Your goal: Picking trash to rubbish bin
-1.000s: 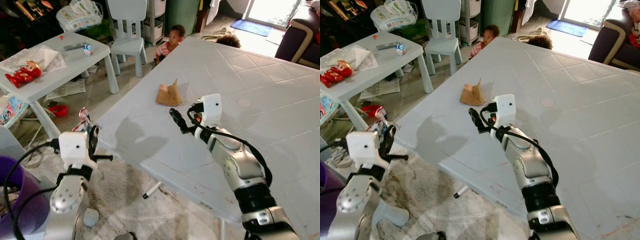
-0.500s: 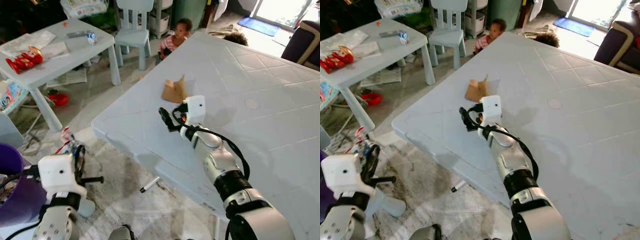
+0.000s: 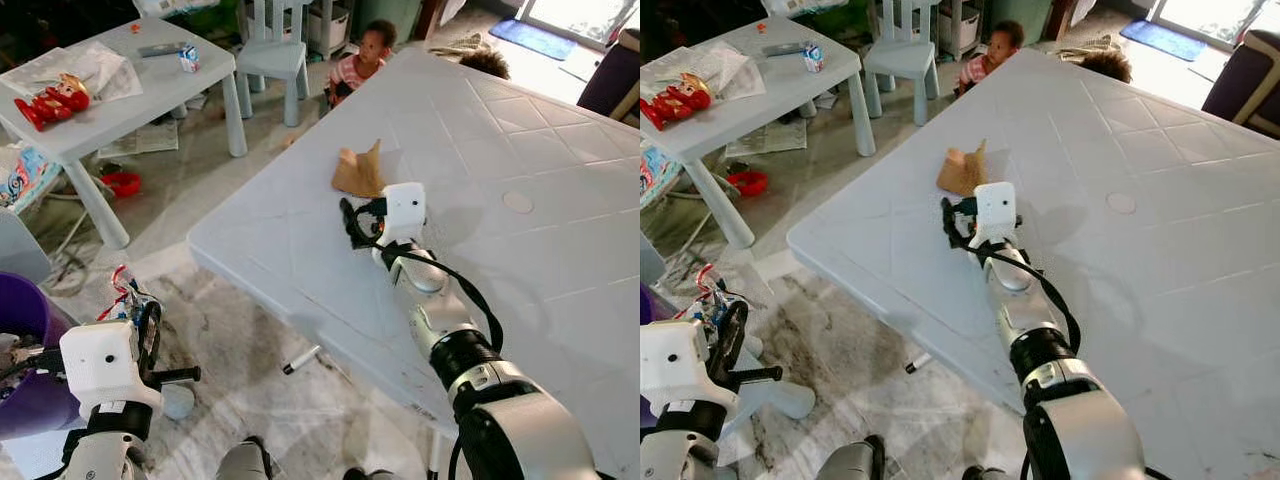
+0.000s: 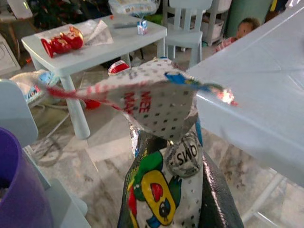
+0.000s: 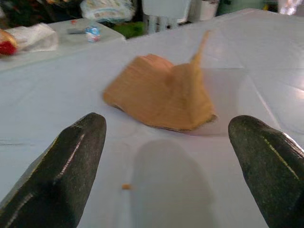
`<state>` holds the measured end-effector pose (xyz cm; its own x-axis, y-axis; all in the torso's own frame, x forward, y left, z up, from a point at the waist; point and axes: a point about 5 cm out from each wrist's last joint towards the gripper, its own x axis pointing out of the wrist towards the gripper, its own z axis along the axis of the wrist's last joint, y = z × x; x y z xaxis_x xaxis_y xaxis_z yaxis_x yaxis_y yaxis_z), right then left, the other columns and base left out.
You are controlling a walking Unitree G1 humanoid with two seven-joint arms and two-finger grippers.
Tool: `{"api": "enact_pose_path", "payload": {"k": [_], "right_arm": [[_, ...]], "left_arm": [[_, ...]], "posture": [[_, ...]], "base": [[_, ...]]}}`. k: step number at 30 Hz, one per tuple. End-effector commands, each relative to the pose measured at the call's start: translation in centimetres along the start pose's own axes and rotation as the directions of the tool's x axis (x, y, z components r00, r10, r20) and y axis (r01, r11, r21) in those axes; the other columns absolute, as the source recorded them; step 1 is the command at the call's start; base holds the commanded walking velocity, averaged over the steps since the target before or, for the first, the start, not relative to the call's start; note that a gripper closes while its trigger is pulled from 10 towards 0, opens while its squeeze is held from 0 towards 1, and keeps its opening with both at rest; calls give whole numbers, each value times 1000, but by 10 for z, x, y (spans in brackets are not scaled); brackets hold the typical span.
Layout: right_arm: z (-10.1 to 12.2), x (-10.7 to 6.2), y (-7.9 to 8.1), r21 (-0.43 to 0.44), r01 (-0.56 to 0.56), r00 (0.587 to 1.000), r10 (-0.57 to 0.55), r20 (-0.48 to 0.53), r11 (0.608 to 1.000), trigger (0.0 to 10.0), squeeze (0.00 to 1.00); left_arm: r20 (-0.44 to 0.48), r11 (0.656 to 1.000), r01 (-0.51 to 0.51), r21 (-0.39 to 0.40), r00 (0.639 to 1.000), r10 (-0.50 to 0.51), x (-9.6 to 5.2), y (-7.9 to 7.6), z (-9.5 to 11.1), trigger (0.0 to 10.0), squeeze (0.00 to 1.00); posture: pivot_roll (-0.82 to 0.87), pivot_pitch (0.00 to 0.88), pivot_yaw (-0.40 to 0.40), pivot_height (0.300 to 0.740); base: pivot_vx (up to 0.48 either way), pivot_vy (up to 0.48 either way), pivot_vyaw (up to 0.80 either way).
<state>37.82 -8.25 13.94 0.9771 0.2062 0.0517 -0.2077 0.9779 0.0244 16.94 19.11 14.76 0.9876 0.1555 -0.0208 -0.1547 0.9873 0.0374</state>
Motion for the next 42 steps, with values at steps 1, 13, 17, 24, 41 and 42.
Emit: {"api": "enact_pose_path", "payload": {"k": [1,13,17,24,41,42], "right_arm": [[4,3,-7,-5,42,999,-42,10,999,10000,0],[2,8,5,101,27,999,-23,-39,995,3098,0],[4,10,8,128,25,999,-19,-42,991,0,0],[5,12,12,148,22,999,-15,-51,989,0,0],[4,13,15,145,55,996,-44,-84,988,0,0],[3,13,16,143,57,995,-45,-84,988,0,0]], "left_arm": [[-4,1000,-1,-9,1000,1,-4,-3,3,0,0],[-20,1000,4,-21,1000,-4,-9,-4,4,0,0],[-26,1000,0,-22,1000,0,-11,-4,4,0,0],[-34,1000,-10,-21,999,9,-13,-2,4,0,0],[-47,999,-38,-10,998,38,-20,3,5,0,0],[-49,999,-39,-9,998,39,-20,4,5,0,0]], "posture": [[397,211,-100,740],[430,237,-109,740],[445,246,-111,740],[454,250,-113,740],[500,265,-122,740],[500,266,-122,740]], "base": [[0,0,0],[0,0,0],[0,0,0],[0,0,0],[0,0,0],[0,0,0]]}}
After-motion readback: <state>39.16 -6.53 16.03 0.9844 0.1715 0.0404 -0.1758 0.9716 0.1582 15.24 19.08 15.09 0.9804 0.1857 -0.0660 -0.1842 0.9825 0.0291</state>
